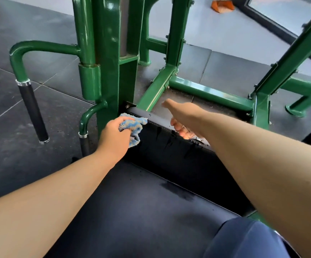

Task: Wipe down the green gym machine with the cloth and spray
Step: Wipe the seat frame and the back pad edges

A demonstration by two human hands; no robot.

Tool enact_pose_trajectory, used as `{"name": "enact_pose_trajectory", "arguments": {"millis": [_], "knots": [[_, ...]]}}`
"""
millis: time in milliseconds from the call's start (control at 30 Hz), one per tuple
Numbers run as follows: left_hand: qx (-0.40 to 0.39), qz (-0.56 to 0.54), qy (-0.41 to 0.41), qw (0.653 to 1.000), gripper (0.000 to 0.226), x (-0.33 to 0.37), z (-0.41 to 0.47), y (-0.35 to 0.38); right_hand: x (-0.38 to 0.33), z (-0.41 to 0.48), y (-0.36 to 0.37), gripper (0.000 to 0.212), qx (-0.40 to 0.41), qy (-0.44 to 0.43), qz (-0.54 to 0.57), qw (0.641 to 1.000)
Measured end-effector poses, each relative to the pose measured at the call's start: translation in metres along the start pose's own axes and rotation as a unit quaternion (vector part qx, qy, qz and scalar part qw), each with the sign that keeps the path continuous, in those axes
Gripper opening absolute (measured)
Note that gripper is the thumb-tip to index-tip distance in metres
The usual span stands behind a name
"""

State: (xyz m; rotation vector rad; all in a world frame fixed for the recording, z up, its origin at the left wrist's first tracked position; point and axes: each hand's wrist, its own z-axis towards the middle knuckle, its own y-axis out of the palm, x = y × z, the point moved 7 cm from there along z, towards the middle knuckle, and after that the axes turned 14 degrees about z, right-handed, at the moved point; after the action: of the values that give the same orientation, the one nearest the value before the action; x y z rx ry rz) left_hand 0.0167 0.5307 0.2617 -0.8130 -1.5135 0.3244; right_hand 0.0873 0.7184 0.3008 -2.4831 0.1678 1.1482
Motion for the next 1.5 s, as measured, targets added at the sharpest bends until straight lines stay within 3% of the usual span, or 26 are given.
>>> {"name": "enact_pose_trajectory", "arguments": {"millis": [167, 300, 400, 500, 567, 667, 801, 867, 967, 1101, 1134, 1201, 1301, 1501], "knots": [[-0.094, 0.022, 0.07, 0.993, 0.035, 0.051, -0.025, 0.047, 0.058, -0.023, -0.066, 0.03, 0.002, 0.022, 0.015, 1.0], [-0.148, 0.038, 0.147, 0.977, 0.03, 0.116, -0.073, 0.105, 0.121, -0.072, -0.14, 0.015, 0.051, 0.04, -0.053, 0.996], [-0.205, 0.056, 0.184, 0.96, 0.027, 0.156, -0.127, 0.164, 0.182, -0.124, -0.19, 0.004, 0.052, 0.096, -0.034, 0.993], [-0.304, 0.088, 0.253, 0.914, 0.02, 0.189, -0.194, 0.225, 0.235, -0.168, -0.23, 0.007, 0.048, 0.146, -0.035, 0.988], [-0.376, 0.127, 0.33, 0.857, 0.016, 0.217, -0.255, 0.272, 0.28, -0.208, -0.257, 0.012, 0.054, 0.189, -0.024, 0.98], [-0.428, 0.154, 0.385, 0.803, 0.019, 0.237, -0.311, 0.311, 0.33, -0.245, -0.275, 0.029, 0.058, 0.238, -0.031, 0.969], [-0.518, 0.167, 0.377, 0.749, 0.029, 0.244, -0.394, 0.374, 0.419, -0.299, -0.3, 0.036, 0.089, 0.285, -0.039, 0.954], [-0.523, 0.174, 0.35, 0.758, 0.036, 0.237, -0.417, 0.395, 0.464, -0.316, -0.304, 0.031, 0.095, 0.305, -0.008, 0.947], [-0.451, 0.168, 0.363, 0.798, 0.039, 0.223, -0.423, 0.403, 0.525, -0.324, -0.309, 0.026, 0.142, 0.295, 0.056, 0.943], [-0.467, 0.212, 0.419, 0.749, 0.047, 0.181, -0.451, 0.425, 0.579, -0.313, -0.309, 0.022, 0.221, 0.263, 0.035, 0.938], [-0.478, 0.215, 0.403, 0.75, 0.05, 0.17, -0.462, 0.443, 0.594, -0.307, -0.307, 0.025, 0.232, 0.254, 0.025, 0.939], [-0.478, 0.204, 0.338, 0.784, 0.053, 0.162, -0.472, 0.471, 0.618, -0.296, -0.3, 0.029, 0.255, 0.234, 0.049, 0.937], [-0.468, 0.2, 0.239, 0.827, 0.041, 0.151, -0.476, 0.513, 0.65, -0.282, -0.291, 0.032, 0.29, 0.208, 0.082, 0.931], [-0.516, 0.228, 0.158, 0.811, 0.026, 0.128, -0.48, 0.542, 0.696, -0.264, -0.279, 0.036, 0.336, 0.204, 0.116, 0.912]]}}
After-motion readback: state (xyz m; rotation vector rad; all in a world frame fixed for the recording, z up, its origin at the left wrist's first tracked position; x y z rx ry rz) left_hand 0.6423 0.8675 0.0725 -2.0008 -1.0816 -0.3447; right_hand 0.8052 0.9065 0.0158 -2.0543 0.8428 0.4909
